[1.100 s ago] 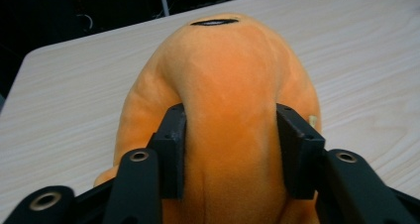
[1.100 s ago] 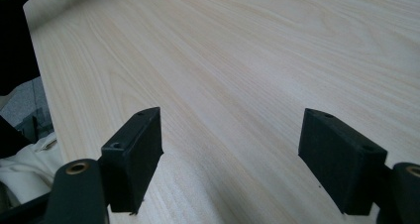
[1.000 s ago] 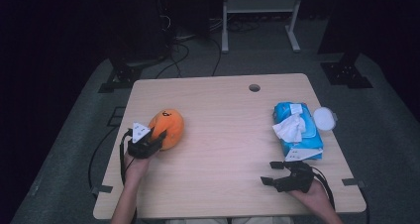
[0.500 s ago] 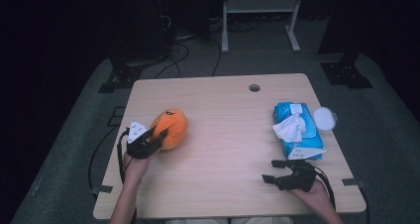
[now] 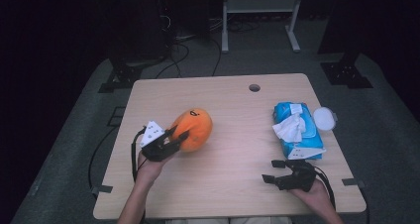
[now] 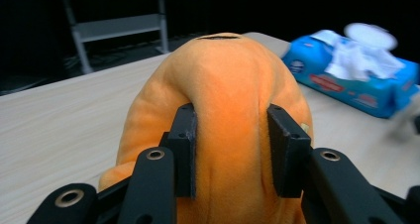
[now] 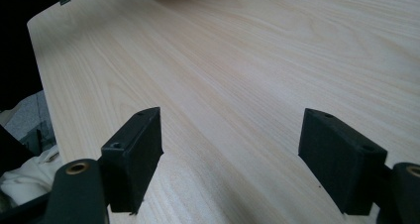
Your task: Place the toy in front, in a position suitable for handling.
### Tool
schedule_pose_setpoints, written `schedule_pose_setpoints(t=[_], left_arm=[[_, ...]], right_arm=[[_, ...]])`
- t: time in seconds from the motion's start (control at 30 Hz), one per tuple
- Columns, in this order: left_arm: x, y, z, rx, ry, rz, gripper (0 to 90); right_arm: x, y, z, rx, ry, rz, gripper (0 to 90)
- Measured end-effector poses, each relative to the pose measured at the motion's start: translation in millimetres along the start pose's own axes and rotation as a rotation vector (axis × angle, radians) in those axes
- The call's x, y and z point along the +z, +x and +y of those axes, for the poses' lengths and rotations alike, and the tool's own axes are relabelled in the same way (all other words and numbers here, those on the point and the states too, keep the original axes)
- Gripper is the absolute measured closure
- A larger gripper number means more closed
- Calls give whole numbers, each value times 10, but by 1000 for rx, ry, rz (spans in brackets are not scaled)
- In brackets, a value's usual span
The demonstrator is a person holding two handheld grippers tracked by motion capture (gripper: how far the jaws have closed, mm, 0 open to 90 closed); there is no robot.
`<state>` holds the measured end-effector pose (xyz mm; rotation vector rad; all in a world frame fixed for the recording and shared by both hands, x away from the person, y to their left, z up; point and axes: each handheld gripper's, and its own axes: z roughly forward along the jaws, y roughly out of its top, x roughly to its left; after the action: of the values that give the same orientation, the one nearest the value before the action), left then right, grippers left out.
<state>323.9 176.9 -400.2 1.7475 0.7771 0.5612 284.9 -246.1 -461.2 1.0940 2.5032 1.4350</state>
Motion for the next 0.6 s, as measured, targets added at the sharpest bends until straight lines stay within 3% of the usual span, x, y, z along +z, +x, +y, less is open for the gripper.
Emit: schedule_pose_setpoints(t=[0.2, 0.3, 0.43, 0.6], left_arm=[[104, -212, 15, 39, 21, -59, 613], [196, -388, -2, 64, 38, -114, 612], [295, -554, -36, 106, 64, -151, 607], [400, -686, -98, 118, 79, -204, 605]], right_arm=[[-19, -11, 1, 6, -8, -5, 237], [-19, -15, 3, 3, -2, -9, 237], [-55, -25, 12, 5, -14, -23, 238], [-128, -77, 7, 22, -43, -37, 238]])
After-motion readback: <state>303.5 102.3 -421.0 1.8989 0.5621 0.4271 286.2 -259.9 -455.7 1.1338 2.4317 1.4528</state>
